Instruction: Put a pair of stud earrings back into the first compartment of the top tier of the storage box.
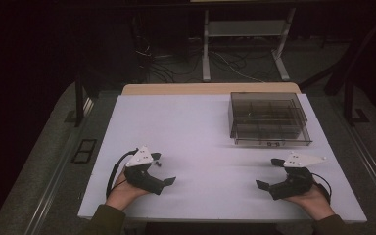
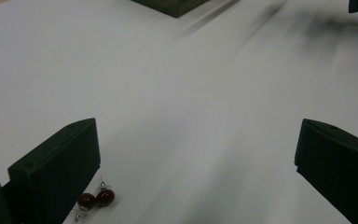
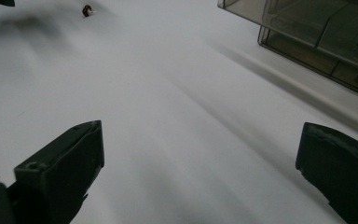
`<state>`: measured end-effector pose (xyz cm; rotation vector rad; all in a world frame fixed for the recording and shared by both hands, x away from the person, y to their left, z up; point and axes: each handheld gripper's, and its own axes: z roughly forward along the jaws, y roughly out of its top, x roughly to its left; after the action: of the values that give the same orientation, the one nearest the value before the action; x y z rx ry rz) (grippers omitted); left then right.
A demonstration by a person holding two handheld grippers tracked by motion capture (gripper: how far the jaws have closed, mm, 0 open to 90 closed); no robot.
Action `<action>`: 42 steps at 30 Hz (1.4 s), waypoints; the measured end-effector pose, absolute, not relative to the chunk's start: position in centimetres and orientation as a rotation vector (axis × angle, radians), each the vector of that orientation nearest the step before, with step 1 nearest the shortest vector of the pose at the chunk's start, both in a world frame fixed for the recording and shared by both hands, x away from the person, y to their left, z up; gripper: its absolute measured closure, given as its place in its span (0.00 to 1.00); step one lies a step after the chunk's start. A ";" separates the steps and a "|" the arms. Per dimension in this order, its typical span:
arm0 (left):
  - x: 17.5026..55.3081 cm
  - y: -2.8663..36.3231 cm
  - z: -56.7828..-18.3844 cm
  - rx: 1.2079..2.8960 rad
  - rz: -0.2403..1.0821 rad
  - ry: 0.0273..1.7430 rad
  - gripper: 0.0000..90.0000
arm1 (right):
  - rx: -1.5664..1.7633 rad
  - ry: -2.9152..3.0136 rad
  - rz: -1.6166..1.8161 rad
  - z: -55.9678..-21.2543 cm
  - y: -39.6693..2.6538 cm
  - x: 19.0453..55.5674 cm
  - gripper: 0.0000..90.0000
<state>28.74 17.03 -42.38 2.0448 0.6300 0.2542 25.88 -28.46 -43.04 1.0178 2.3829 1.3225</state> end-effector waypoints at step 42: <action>32.5 19.6 -40.1 1.980 0.306 0.710 0.16 | 1.030 2.400 1.328 -43.4 -28.7 26.0 0.01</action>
<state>32.47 19.61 -40.13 1.9796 0.7100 0.3058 26.01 -28.70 -43.42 1.0300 2.4002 1.3275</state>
